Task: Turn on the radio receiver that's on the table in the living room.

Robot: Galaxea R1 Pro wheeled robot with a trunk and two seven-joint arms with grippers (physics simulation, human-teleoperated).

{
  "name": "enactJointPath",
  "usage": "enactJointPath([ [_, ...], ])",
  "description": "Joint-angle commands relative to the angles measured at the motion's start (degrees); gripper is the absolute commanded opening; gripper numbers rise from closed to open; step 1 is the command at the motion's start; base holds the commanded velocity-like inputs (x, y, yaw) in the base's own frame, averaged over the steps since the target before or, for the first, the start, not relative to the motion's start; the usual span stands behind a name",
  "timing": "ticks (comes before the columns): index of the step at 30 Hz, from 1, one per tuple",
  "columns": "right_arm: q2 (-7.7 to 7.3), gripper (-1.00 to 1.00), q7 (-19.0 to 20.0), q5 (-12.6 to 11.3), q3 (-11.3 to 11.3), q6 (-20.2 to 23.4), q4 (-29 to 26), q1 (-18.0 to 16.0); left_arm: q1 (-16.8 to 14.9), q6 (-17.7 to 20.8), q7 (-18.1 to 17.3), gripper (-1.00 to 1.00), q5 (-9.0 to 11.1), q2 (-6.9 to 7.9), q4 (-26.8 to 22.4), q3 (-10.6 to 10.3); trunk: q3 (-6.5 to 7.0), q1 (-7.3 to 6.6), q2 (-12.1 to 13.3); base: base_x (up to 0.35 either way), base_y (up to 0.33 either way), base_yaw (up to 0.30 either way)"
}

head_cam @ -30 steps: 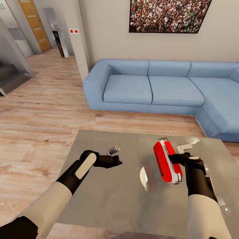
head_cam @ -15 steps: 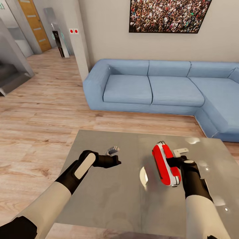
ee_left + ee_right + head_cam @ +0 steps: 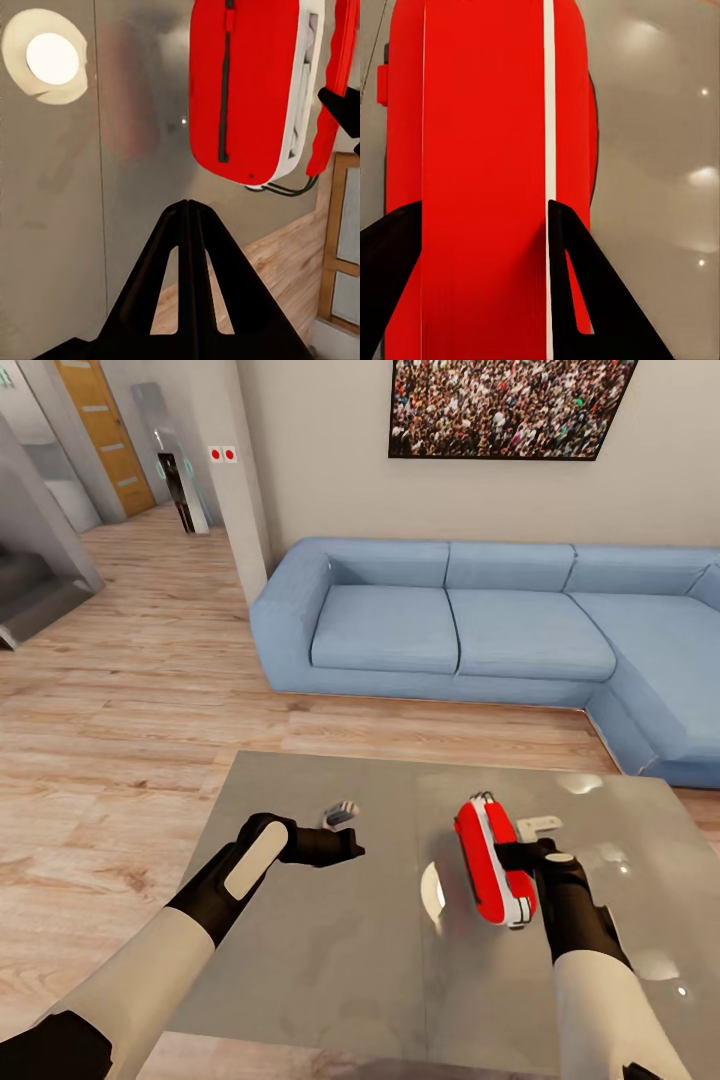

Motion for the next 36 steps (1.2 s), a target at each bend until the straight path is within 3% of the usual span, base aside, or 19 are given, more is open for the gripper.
enactJointPath([
  [1,0.00,-1.00,0.0,-0.1,0.0,-0.3,0.0,0.0,0.0,0.0,0.0,-1.00,0.0,0.00,0.0,0.0,0.00,0.00,0.0,0.000,0.000,0.000],
  [6,0.02,-1.00,-0.3,-0.5,-0.1,-2.1,0.2,0.0,0.0,0.0,0.1,-1.00,0.0,0.00,0.0,0.0,0.00,0.00,0.0,0.000,0.000,0.000],
  [13,0.00,-1.00,-1.1,-3.0,-0.1,-3.3,0.2,0.0,0.0,0.0,0.1,-1.00,-0.1,0.00,0.0,0.0,0.00,0.00,0.0,0.000,0.000,0.000],
  [22,0.00,-1.00,-1.3,-3.5,-0.1,-3.8,0.4,0.0,0.0,0.0,0.1,-1.00,-0.1,0.05,0.1,0.0,0.00,0.00,0.0,0.000,0.000,0.000],
  [36,-0.34,-1.00,-4.0,-3.5,-0.1,-7.1,5.1,0.0,0.0,-0.1,0.1,-1.00,-0.1,0.09,1.2,0.0,0.00,0.00,0.0,0.000,0.000,0.000],
])
